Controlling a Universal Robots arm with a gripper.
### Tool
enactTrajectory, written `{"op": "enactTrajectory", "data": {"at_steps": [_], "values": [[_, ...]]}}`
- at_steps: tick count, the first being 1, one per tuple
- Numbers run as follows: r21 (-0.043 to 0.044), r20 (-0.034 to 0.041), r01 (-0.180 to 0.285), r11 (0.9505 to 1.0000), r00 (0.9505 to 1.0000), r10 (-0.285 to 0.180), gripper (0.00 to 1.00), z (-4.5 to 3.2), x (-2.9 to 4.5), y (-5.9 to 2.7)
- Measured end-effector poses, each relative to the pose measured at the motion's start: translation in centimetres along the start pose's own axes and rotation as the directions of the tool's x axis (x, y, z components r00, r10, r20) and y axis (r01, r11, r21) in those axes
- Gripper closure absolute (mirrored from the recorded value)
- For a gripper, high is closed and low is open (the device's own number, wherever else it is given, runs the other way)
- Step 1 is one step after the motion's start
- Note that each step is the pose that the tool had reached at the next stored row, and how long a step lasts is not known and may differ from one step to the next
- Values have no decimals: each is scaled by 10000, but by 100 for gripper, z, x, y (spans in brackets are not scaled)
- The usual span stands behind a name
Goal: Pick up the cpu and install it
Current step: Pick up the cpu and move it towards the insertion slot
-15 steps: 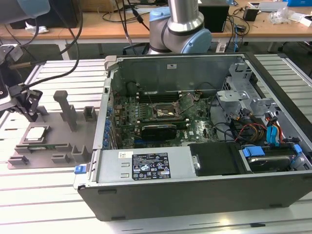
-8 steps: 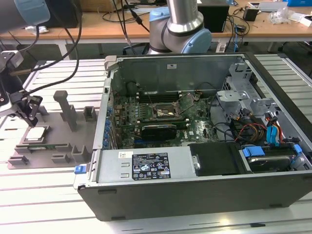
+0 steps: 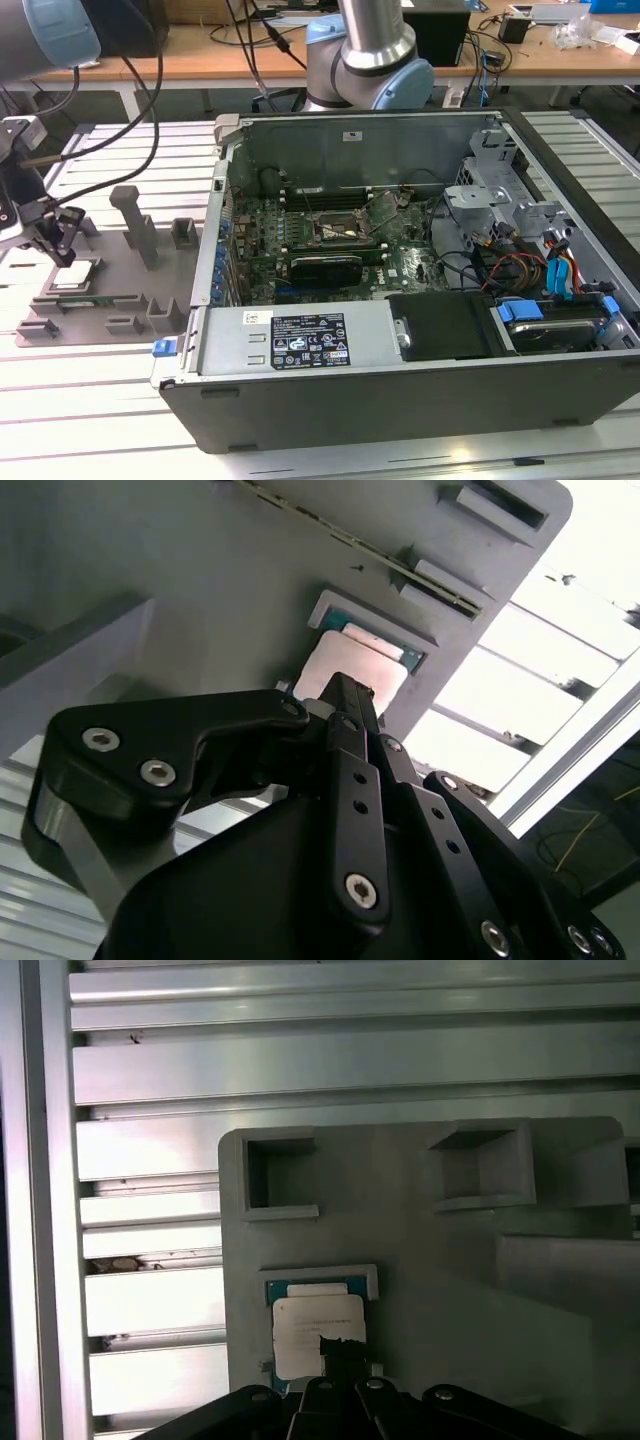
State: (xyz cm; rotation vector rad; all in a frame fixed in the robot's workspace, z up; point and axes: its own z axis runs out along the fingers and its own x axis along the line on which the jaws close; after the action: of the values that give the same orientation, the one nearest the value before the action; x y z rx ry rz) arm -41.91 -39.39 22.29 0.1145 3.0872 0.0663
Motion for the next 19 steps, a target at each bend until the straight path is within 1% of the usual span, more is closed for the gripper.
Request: {"op": "enactTrajectory", "data": {"at_steps": [4,6,8,16,17,18,19], "values": [[2,-3,1,10000,10000,-1,89,70,30,-7],[1,-2,0,10000,10000,0,89,119,35,-9],[1,-2,-1,10000,10000,1,89,143,36,-10],[1,-2,4,10000,10000,-4,89,145,36,-10],[0,-2,4,10000,10000,-4,83,146,36,-10],[1,-2,4,10000,10000,-4,83,145,36,-10],[1,-2,4,10000,10000,-4,76,145,36,-10]]}}
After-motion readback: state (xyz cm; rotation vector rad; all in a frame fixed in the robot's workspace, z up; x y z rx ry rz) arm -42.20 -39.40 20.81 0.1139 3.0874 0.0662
